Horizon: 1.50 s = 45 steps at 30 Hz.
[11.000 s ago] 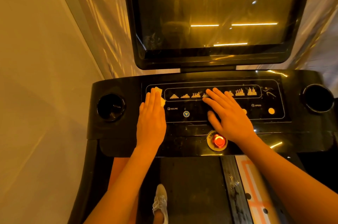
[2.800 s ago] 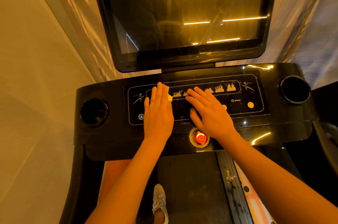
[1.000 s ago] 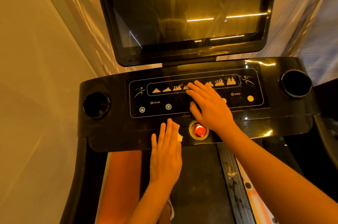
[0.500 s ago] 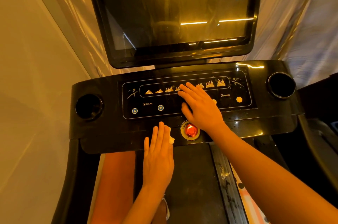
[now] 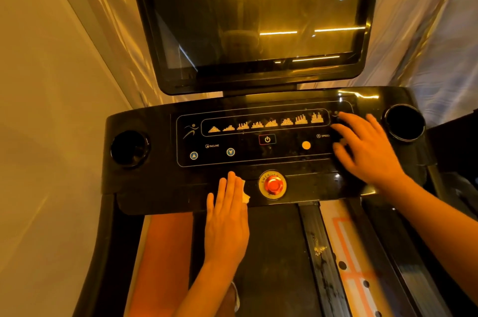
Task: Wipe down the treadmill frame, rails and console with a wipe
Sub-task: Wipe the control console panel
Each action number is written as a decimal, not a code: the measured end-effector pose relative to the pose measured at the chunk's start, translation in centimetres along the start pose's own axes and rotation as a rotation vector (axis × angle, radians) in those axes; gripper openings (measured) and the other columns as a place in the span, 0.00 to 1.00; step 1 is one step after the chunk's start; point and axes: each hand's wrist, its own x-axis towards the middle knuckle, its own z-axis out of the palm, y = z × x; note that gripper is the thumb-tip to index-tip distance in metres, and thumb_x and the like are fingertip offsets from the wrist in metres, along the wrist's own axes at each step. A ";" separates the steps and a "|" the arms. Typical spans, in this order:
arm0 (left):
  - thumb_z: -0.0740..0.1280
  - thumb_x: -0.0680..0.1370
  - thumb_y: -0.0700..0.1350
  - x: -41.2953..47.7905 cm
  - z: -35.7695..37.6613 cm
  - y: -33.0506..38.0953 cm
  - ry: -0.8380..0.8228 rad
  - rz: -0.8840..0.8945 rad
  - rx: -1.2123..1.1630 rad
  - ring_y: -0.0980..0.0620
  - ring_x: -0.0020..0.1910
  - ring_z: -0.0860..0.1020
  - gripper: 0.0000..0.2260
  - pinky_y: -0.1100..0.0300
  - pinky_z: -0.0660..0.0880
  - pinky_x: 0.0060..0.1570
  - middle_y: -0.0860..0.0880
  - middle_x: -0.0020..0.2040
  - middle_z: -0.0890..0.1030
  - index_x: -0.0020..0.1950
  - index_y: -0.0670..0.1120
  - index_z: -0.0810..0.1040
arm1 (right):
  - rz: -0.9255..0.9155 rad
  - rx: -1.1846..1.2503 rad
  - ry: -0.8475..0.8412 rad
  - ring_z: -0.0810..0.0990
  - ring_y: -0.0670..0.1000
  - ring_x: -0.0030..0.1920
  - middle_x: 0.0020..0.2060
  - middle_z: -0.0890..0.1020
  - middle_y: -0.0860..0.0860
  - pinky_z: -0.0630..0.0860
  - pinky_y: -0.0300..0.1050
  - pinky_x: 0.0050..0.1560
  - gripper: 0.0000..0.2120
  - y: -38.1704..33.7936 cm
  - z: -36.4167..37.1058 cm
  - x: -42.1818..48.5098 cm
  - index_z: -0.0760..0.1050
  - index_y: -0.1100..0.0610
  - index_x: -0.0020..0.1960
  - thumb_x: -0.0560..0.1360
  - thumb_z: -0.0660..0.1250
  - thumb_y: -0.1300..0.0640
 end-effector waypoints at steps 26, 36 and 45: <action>0.52 0.86 0.47 11.2 -3.9 1.7 -0.003 -0.037 -0.003 0.49 0.80 0.41 0.26 0.50 0.42 0.76 0.47 0.83 0.44 0.83 0.48 0.47 | 0.066 0.158 0.030 0.53 0.54 0.82 0.82 0.59 0.52 0.53 0.62 0.80 0.28 2.6 2.5 -1.6 0.61 0.51 0.81 0.84 0.51 0.41; 0.53 0.86 0.47 18.5 -5.3 2.3 0.053 -0.082 -0.012 0.44 0.82 0.47 0.25 0.46 0.48 0.78 0.44 0.83 0.50 0.83 0.45 0.50 | 0.066 0.163 0.038 0.53 0.52 0.82 0.82 0.59 0.51 0.51 0.60 0.80 0.28 2.7 2.7 -1.6 0.61 0.50 0.81 0.84 0.51 0.42; 0.49 0.86 0.50 13.9 -4.5 1.1 0.002 0.016 0.081 0.47 0.81 0.46 0.26 0.49 0.44 0.76 0.46 0.83 0.47 0.83 0.47 0.48 | 0.066 0.157 0.041 0.52 0.52 0.82 0.82 0.59 0.50 0.51 0.59 0.81 0.28 2.8 2.8 -1.6 0.60 0.49 0.81 0.84 0.51 0.42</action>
